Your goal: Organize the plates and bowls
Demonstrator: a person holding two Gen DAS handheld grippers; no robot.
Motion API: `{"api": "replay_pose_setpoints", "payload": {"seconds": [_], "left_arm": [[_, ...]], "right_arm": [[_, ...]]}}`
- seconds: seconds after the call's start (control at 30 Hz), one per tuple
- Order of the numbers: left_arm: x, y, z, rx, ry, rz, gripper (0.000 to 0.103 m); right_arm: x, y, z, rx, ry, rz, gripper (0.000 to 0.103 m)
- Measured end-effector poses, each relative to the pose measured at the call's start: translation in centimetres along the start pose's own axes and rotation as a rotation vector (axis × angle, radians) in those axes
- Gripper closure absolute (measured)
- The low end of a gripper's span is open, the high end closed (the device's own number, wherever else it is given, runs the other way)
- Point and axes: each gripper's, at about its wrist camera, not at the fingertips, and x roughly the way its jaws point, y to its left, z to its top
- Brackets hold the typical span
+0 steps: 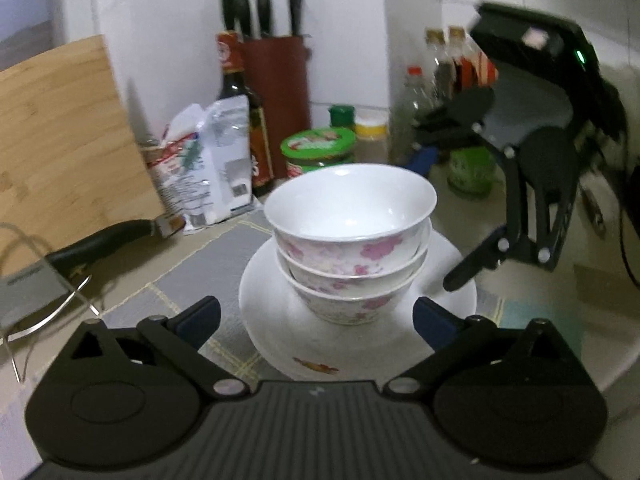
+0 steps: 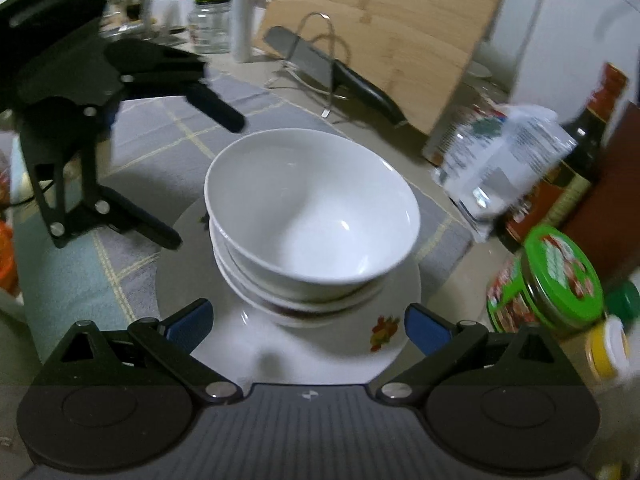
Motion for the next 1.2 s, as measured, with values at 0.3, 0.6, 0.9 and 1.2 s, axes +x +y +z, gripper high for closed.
{"api": "replay_pose_setpoints", "payload": {"seconds": [0.3, 0.6, 0.9, 1.2], "left_arm": [[-2.5, -0.2, -0.9, -0.137, -0.019, 0.176, 0.001], [-7.2, -2.1, -1.4, -0.259, 0.019, 0.264, 0.001], [-11.4, -1.9, -2.3, -0.356, 0.077, 0.304, 0.001], [-14.9, -1.9, -2.5, -0.398, 0.062, 0.311, 0.001]], "right_arm": [[-1.4, 4.6, 0.4, 0.298, 0.014, -0.206, 0.000], [-3.0, 10.2, 0.9, 0.712, 0.018, -0.508, 0.000], [-6.2, 16.2, 1.0, 0.871, -0.044, -0.605, 0.000], [-8.5, 19.5, 2.1, 0.885, -0.088, -0.637, 0.000]]}}
